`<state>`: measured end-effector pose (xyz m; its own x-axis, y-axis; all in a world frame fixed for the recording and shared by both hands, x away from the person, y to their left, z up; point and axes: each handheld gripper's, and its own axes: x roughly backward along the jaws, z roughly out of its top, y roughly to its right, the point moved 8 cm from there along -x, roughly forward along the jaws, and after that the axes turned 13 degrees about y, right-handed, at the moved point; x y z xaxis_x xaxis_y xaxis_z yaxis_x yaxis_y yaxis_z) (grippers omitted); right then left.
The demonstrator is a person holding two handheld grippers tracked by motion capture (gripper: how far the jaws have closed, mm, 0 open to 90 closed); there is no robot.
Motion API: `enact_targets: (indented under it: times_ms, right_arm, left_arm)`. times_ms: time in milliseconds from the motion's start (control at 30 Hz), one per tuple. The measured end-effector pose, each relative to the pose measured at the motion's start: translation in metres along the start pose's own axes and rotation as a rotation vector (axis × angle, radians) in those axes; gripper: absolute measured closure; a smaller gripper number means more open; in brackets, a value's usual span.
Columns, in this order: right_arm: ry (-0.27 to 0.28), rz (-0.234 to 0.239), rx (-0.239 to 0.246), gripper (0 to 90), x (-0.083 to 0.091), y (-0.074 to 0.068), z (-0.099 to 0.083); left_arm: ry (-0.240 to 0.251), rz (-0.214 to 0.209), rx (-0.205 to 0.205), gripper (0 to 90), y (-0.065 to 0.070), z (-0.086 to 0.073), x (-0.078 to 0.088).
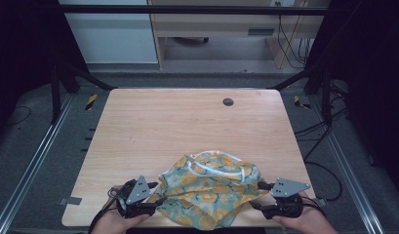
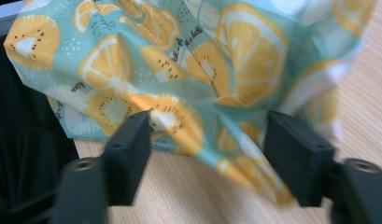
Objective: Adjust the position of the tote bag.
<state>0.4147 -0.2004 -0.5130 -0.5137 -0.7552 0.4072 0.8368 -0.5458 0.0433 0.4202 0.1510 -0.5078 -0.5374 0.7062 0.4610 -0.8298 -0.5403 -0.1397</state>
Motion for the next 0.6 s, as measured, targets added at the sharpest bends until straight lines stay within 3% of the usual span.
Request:
enact_targets:
  times_ms: [167, 333, 600]
  right_arm:
    - [0.016, -0.023, -0.02, 25.2, 0.008, 0.003, 0.002]
    - [0.03, -0.037, -0.072, 29.1, 0.02, 0.015, 0.007]
    - [0.048, -0.036, -0.051, 36.2, 0.022, 0.024, 0.036]
  left_arm:
    - [0.008, 0.005, 0.01, 42.6, -0.004, 0.006, 0.004]
    - [0.023, 0.007, 0.011, 41.6, -0.009, 0.016, 0.012]
    - [0.039, 0.009, -0.036, 41.9, -0.013, 0.047, 0.013]
